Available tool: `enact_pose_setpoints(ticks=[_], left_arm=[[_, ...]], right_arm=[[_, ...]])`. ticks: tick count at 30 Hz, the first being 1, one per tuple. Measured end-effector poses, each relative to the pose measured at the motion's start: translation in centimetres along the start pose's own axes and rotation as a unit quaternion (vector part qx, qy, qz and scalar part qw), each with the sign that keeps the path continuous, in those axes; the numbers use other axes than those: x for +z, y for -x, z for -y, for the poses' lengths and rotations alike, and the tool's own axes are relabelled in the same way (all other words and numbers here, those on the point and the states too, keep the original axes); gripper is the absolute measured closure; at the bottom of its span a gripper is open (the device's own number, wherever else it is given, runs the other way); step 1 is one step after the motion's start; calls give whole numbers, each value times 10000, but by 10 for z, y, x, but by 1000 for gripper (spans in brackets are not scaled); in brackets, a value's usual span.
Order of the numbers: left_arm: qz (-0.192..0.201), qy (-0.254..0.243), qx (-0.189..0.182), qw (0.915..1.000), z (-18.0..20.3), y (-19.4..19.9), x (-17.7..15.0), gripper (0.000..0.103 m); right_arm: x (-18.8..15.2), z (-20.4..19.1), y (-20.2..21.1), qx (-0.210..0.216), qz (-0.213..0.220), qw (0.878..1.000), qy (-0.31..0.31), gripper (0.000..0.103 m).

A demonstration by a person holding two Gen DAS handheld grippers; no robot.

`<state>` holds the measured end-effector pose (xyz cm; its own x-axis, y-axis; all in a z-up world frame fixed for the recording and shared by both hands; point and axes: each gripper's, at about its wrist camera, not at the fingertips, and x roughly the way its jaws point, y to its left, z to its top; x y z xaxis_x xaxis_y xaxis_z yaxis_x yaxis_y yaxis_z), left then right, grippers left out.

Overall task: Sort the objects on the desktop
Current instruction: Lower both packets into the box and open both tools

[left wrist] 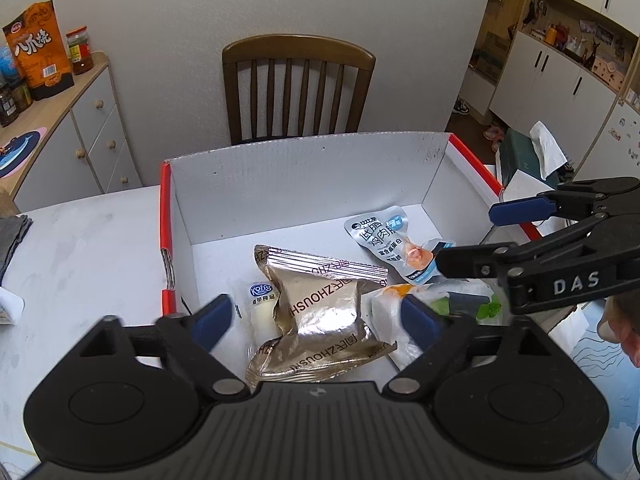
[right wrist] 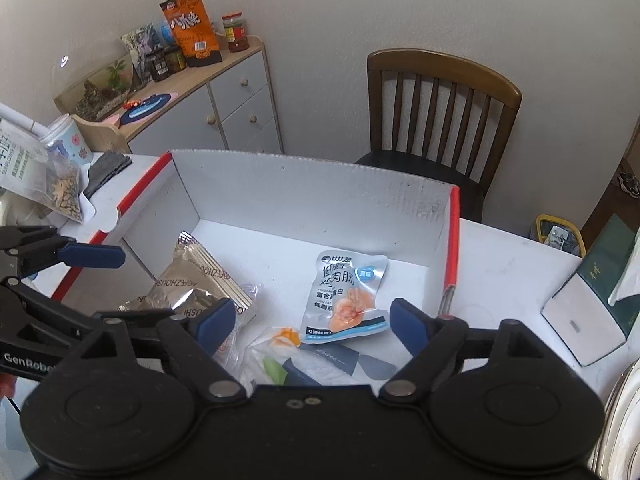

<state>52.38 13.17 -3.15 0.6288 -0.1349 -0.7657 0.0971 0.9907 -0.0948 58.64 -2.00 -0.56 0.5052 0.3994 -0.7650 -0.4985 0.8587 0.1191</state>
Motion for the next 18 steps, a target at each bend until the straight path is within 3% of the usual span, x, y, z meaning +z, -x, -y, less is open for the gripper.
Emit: enact_pose_setpoints(ticks=[18], left_arm=[[265, 41, -46, 9996, 4, 42, -14, 1]], right_arm=[[-11, -10, 53, 110, 204, 9997, 9, 14]])
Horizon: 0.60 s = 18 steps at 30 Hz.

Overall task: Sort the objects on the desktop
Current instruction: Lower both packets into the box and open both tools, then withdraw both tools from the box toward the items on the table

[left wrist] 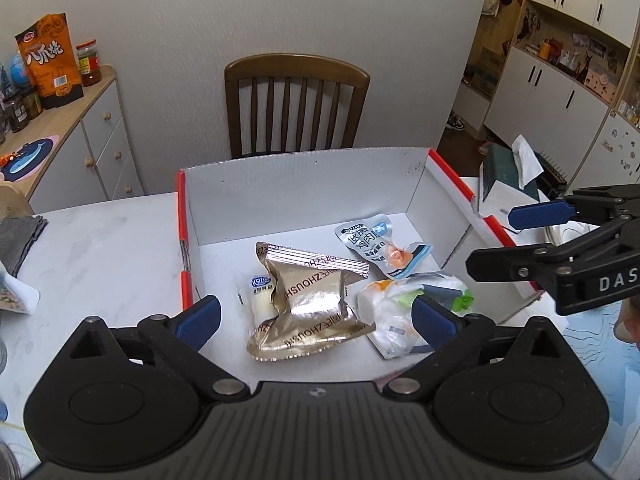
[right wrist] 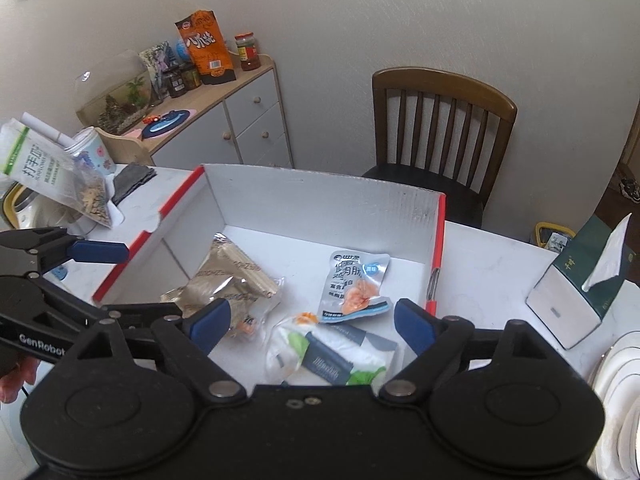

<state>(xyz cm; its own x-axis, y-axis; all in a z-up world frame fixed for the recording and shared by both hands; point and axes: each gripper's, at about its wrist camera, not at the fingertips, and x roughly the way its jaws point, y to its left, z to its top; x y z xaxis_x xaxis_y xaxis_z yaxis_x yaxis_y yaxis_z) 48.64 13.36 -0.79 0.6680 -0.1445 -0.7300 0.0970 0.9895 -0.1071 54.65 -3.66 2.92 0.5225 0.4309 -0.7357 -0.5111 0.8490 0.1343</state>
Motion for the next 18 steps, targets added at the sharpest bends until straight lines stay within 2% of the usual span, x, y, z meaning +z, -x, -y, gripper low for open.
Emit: enact_pose_setpoints(ticks=[9, 18], left_arm=[[118, 91, -75, 9999, 2, 35, -9, 1], [233, -33, -224, 9995, 10, 74, -21, 1]], right_arm=[[-9, -16, 38, 17, 111, 9999, -7, 14], [-23, -33, 77, 28, 165, 9999, 16, 13]])
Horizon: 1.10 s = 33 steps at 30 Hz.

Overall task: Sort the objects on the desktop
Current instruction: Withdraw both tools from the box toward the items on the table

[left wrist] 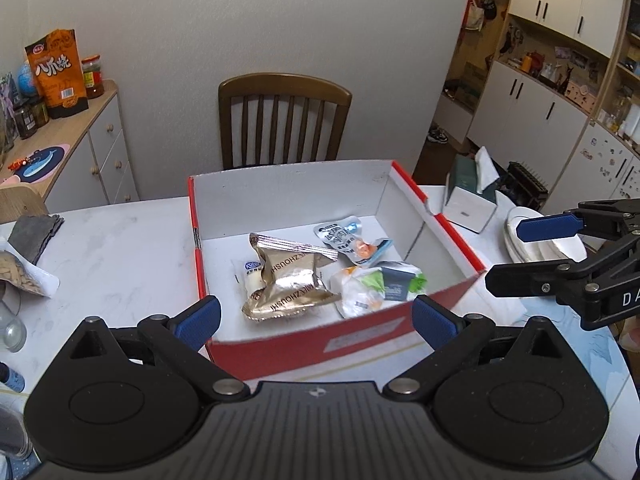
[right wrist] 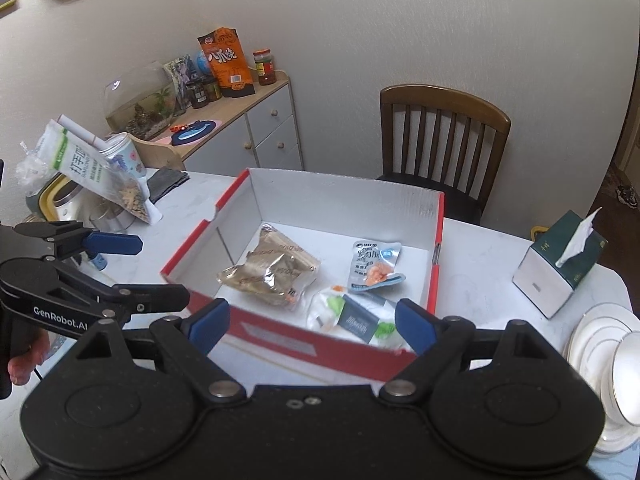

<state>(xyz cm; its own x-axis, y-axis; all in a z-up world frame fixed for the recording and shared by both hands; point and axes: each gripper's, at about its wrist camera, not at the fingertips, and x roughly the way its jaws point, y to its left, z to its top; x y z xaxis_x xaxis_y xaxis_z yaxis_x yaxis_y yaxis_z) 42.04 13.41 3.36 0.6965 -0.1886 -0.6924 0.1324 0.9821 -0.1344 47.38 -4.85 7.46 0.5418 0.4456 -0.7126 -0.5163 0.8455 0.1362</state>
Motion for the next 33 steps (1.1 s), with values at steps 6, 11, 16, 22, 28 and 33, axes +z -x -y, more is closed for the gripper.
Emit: enact_pose_setpoints(ticks=[6, 11, 16, 22, 28, 33], left_arm=[[68, -8, -113, 9999, 3, 21, -8, 1], [84, -7, -200, 9998, 5, 37, -15, 1], [92, -17, -276, 9996, 8, 53, -24, 1], [114, -67, -363, 9993, 9, 71, -38, 1], [112, -147, -408, 9990, 12, 83, -52, 1], [81, -192, -450, 9988, 13, 90, -67, 1]], right_arm=[[-11, -10, 23, 16, 26, 10000, -47, 13], [-19, -20, 39, 37, 60, 9999, -125, 13], [-31, -30, 56, 78, 82, 9998, -185, 13], [-50, -41, 74, 81, 55, 9995, -286, 13], [-71, -49, 92, 78, 67, 9991, -400, 13], [-90, -56, 103, 45, 65, 9986, -514, 13]])
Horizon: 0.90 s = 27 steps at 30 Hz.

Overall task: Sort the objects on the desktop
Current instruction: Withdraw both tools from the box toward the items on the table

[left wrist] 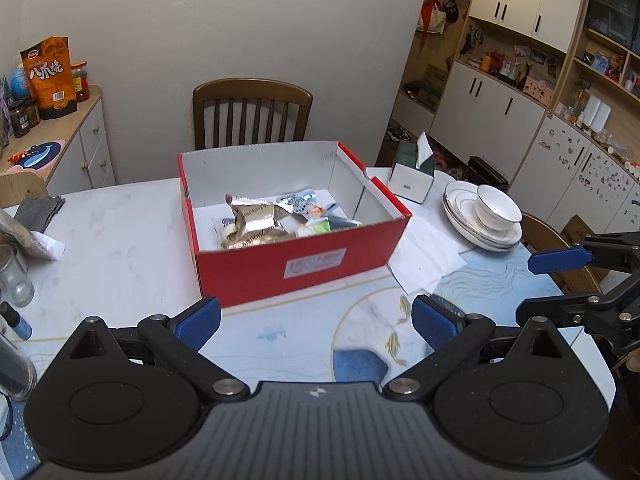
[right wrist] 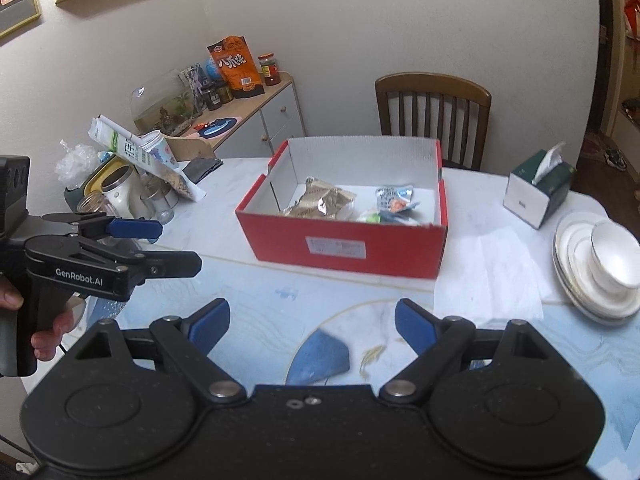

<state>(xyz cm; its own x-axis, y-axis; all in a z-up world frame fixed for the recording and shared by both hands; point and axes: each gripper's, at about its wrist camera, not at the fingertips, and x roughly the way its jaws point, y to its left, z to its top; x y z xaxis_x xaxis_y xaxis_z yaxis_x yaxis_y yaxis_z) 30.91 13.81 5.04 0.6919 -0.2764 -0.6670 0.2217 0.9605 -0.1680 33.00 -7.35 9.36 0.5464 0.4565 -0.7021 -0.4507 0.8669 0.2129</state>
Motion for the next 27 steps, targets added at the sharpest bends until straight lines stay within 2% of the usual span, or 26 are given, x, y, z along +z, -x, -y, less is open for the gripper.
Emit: enact_pose_setpoints(ticks=[12, 17, 23, 27], left_arm=[[-47, -122, -103, 9999, 5, 9, -42, 1], [-41, -425, -100, 9990, 15, 11, -65, 1], [-161, -849, -303, 9958, 32, 13, -92, 1], [-300, -962, -422, 9940, 40, 12, -110, 1]], right_arm=[[-47, -8, 14, -211, -25, 9995, -229, 13], [-69, -7, 18, -348, -79, 9989, -299, 13], [-99, -4, 19, -482, -234, 9974, -482, 13], [-114, -2, 20, -627, -269, 9962, -549, 13]])
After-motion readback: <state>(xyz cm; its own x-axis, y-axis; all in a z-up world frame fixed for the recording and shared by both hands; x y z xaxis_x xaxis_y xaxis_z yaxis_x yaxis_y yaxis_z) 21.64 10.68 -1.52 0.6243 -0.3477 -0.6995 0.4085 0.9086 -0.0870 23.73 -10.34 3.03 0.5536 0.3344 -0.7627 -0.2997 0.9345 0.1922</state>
